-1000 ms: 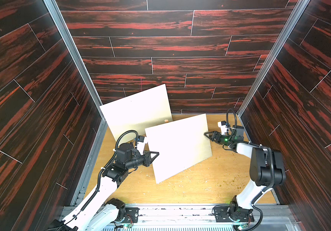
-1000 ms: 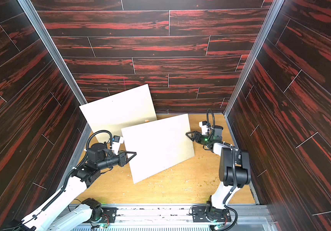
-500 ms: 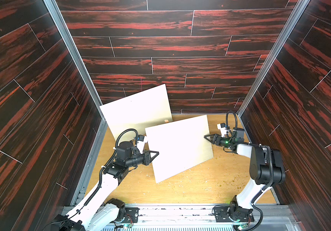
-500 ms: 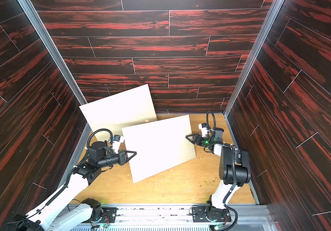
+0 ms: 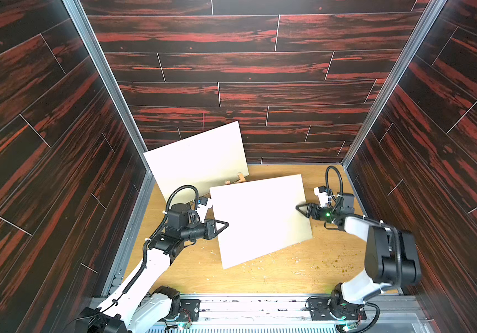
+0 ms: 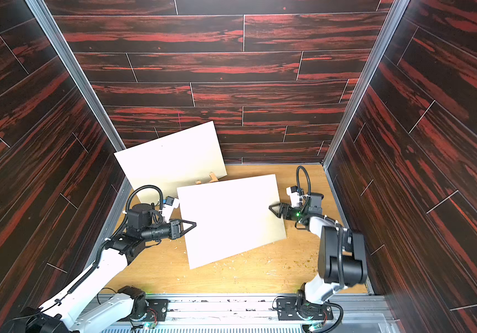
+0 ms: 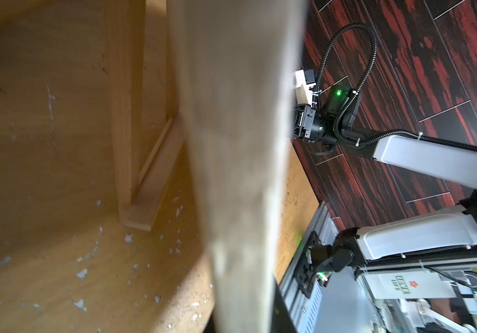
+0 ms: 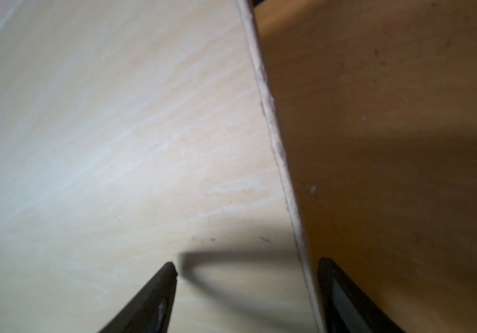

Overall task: Disassemble the easel
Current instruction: Place the drawing board at the center of the board.

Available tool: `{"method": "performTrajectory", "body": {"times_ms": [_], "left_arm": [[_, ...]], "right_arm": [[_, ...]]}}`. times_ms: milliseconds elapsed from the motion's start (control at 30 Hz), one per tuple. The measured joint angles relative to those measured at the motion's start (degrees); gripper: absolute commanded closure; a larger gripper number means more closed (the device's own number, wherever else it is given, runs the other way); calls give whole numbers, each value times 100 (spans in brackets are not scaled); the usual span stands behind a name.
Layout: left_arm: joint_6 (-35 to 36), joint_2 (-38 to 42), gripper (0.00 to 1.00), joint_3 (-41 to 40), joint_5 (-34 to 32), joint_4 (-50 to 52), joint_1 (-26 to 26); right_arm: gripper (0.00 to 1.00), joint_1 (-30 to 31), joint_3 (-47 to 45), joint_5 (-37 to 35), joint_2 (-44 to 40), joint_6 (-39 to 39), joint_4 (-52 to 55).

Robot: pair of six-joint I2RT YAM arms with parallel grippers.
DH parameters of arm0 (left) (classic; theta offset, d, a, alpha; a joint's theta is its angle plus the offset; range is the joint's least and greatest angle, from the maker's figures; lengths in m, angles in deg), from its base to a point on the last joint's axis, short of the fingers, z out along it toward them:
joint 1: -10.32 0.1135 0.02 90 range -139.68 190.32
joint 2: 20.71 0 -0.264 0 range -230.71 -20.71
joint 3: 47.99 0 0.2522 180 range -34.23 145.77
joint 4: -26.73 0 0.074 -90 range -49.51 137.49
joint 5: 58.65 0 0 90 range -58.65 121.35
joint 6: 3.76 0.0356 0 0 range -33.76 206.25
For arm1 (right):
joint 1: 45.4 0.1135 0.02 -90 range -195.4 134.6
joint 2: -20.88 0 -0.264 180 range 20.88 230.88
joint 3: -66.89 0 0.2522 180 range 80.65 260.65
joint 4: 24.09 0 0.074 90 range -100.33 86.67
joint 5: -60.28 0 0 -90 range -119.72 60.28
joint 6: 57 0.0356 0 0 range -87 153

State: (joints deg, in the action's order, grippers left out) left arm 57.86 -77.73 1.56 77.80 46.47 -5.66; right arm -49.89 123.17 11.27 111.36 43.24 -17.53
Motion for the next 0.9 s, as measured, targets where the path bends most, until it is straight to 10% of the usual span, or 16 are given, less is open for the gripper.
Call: {"method": "performTrajectory", "body": {"times_ms": [567,900], "left_arm": [[-494,-199,100,24,560,1360,219],[-656,-492,100,44,557,1530,72]], "right_arm": [[21,734,-1722,-1921,-1762,1058,621],[14,944,-1266,-2830,-2061,1401,2385]]}}
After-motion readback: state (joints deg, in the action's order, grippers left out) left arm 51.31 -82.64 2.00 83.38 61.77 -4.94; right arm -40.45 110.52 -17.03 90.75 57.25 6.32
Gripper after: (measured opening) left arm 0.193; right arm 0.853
